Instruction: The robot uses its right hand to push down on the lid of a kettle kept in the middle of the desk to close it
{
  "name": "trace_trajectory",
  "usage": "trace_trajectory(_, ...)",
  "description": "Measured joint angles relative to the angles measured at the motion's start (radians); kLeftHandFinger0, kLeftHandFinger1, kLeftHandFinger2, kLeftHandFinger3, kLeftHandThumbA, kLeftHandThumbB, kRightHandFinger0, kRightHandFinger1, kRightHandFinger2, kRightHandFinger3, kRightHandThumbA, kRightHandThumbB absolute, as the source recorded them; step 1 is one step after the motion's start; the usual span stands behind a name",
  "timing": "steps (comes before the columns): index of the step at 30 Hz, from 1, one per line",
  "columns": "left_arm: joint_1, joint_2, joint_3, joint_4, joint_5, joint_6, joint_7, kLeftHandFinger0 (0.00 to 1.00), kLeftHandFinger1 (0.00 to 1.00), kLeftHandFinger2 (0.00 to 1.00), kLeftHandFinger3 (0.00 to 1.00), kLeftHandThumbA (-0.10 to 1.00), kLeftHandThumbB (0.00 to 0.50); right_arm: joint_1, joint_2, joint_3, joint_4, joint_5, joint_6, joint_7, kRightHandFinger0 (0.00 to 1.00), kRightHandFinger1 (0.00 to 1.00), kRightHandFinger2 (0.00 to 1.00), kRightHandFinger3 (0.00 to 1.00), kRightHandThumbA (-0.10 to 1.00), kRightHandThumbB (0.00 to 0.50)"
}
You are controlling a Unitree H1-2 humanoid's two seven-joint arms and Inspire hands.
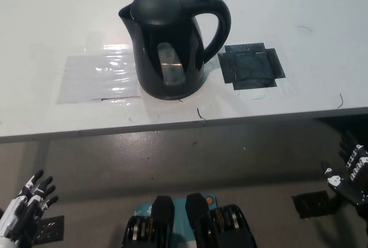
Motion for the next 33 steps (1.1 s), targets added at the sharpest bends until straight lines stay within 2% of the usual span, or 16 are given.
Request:
trace_trajectory(1, -0.001, 0.000, 0.000, 0.000, 0.000, 0.000, 0.000, 1.00, 1.00, 1.00, 1.00, 0.63, 0.191, -0.006, 0.000, -0.004, 0.014, 0.000, -0.014, -0.001, 1.00, 1.00, 1.00, 1.00, 0.59, 0.000)
trace_trajectory(3, -0.001, 0.000, 0.000, 0.000, 0.000, 0.000, 0.000, 1.00, 1.00, 1.00, 1.00, 0.63, 0.188, -0.015, 0.000, -0.010, 0.033, 0.001, -0.039, -0.001, 1.00, 1.00, 1.00, 1.00, 0.56, 0.000)
trace_trajectory(10, -0.008, 0.000, 0.001, 0.000, 0.000, 0.000, 0.000, 1.00, 1.00, 1.00, 1.00, 0.64, 0.174, -0.044, 0.000, -0.019, 0.073, 0.005, -0.090, -0.002, 1.00, 1.00, 1.00, 1.00, 0.57, 0.009)
trace_trajectory(11, -0.010, 0.000, 0.001, 0.000, 0.000, 0.000, 0.000, 1.00, 1.00, 1.00, 1.00, 0.63, 0.158, -0.044, 0.000, -0.019, 0.079, 0.004, -0.096, -0.003, 1.00, 1.00, 1.00, 1.00, 0.57, 0.016)
trace_trajectory(15, -0.013, 0.000, 0.001, 0.000, 0.000, 0.000, 0.000, 1.00, 1.00, 1.00, 1.00, 0.63, 0.154, -0.044, 0.000, -0.019, 0.091, -0.002, -0.115, -0.007, 1.00, 1.00, 1.00, 1.00, 0.55, 0.000)
trace_trajectory(22, -0.015, 0.001, 0.001, 0.000, 0.000, 0.000, 0.000, 1.00, 1.00, 1.00, 1.00, 0.62, 0.130, -0.043, 0.000, -0.020, 0.114, -0.016, -0.136, -0.013, 1.00, 1.00, 1.00, 1.00, 0.54, 0.000)
trace_trajectory(30, -0.014, 0.001, 0.005, -0.002, 0.000, 0.000, 0.000, 1.00, 1.00, 1.00, 1.00, 0.62, 0.138, -0.043, 0.000, -0.020, 0.111, -0.034, -0.147, -0.029, 1.00, 1.00, 1.00, 1.00, 0.52, 0.000)
trace_trajectory(33, -0.014, 0.001, 0.008, -0.002, 0.000, 0.000, 0.000, 1.00, 1.00, 1.00, 1.00, 0.63, 0.125, -0.043, 0.000, -0.020, 0.110, -0.034, -0.147, -0.029, 1.00, 1.00, 1.00, 1.00, 0.53, 0.012)
